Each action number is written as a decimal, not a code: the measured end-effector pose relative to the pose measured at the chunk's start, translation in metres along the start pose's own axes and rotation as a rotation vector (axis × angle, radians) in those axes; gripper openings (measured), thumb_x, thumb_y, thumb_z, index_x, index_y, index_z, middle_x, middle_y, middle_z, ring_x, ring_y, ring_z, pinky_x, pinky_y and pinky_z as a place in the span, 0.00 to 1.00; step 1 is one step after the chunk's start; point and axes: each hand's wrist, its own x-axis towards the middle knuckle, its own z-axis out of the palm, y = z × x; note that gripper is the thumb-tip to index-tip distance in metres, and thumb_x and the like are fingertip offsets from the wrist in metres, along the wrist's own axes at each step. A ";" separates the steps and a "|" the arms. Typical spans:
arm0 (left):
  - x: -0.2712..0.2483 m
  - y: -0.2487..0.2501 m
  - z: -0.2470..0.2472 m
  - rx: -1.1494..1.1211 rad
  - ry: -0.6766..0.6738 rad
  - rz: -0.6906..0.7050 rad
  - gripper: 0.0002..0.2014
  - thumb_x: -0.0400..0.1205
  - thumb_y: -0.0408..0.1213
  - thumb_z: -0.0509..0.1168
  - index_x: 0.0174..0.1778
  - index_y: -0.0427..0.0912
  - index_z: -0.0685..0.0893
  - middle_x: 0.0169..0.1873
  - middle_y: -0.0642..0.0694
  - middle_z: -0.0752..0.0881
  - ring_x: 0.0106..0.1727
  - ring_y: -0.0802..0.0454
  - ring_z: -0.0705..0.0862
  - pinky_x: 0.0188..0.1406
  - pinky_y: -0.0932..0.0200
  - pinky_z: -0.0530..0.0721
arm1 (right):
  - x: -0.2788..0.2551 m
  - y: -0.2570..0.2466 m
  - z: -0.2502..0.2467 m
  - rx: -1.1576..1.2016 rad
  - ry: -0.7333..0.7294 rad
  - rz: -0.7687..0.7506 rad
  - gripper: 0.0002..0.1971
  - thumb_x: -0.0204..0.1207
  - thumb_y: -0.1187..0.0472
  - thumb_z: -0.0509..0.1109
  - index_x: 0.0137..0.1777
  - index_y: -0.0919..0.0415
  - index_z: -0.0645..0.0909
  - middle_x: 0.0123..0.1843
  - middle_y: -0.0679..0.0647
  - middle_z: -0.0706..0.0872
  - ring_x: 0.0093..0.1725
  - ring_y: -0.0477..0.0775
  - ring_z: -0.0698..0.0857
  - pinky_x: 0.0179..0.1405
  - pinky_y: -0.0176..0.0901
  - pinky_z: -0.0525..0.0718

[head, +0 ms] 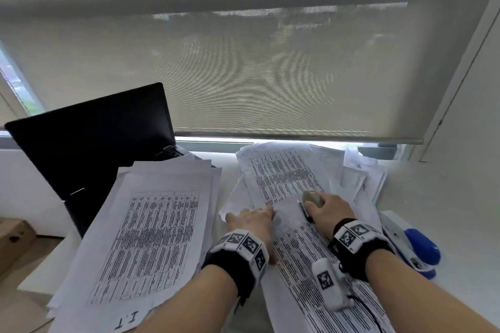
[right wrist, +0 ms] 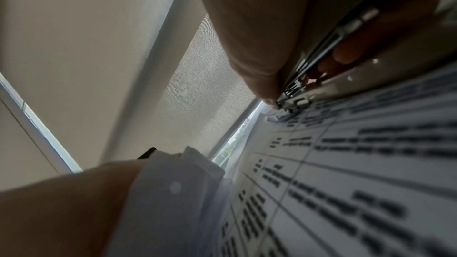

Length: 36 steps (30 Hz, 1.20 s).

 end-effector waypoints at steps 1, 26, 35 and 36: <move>0.000 0.000 -0.001 -0.002 -0.004 0.001 0.43 0.66 0.44 0.82 0.74 0.54 0.67 0.71 0.52 0.79 0.71 0.46 0.75 0.68 0.39 0.66 | -0.001 0.002 0.000 0.015 0.009 0.000 0.16 0.78 0.49 0.67 0.61 0.56 0.83 0.53 0.56 0.88 0.49 0.55 0.82 0.56 0.41 0.77; 0.050 0.018 -0.029 -0.001 -0.278 0.141 0.57 0.64 0.62 0.79 0.84 0.67 0.49 0.83 0.41 0.53 0.79 0.37 0.67 0.78 0.46 0.70 | 0.014 0.019 0.014 -0.018 0.068 -0.052 0.10 0.76 0.48 0.68 0.40 0.52 0.76 0.37 0.50 0.80 0.42 0.55 0.79 0.43 0.40 0.74; 0.046 0.020 -0.030 -0.016 -0.260 0.173 0.55 0.67 0.59 0.79 0.85 0.61 0.53 0.81 0.40 0.57 0.79 0.38 0.66 0.80 0.50 0.66 | 0.016 0.011 0.015 -0.046 0.061 -0.039 0.15 0.78 0.48 0.66 0.58 0.54 0.82 0.54 0.59 0.86 0.57 0.61 0.83 0.57 0.45 0.78; 0.046 0.019 -0.029 -0.031 -0.257 0.172 0.55 0.67 0.58 0.79 0.85 0.60 0.54 0.81 0.40 0.58 0.79 0.38 0.67 0.80 0.51 0.66 | 0.017 0.009 0.015 -0.047 0.057 -0.038 0.16 0.78 0.49 0.66 0.61 0.55 0.82 0.57 0.59 0.85 0.59 0.61 0.82 0.58 0.45 0.77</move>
